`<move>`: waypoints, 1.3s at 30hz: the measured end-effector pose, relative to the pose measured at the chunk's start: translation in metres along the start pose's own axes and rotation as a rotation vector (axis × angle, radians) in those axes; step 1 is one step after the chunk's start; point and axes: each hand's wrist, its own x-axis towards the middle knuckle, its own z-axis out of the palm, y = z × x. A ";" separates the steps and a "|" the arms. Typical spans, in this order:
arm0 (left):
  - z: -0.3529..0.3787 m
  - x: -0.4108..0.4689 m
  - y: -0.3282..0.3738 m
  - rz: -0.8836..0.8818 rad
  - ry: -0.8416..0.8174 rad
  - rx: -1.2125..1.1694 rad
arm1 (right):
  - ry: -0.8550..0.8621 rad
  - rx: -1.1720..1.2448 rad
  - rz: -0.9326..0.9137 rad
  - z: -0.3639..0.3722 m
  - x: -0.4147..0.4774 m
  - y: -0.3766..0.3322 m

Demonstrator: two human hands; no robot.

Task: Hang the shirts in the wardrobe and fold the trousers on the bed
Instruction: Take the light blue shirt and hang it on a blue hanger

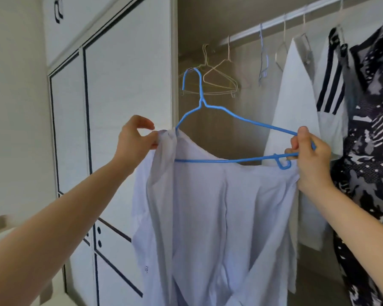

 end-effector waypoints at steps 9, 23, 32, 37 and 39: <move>0.004 0.017 -0.018 -0.228 -0.096 0.308 | -0.034 0.145 0.053 -0.008 -0.003 -0.015; 0.005 0.005 0.018 0.055 -0.409 0.112 | -0.047 0.070 0.081 -0.014 -0.013 -0.005; -0.009 0.014 -0.012 0.245 -0.461 0.455 | -0.349 -0.170 0.151 -0.021 0.012 -0.010; -0.010 0.003 -0.029 0.392 -0.590 0.851 | -0.262 -0.358 0.095 -0.008 0.022 -0.025; -0.005 0.002 -0.033 0.371 -0.456 0.979 | -0.267 -0.389 0.047 0.000 0.017 -0.038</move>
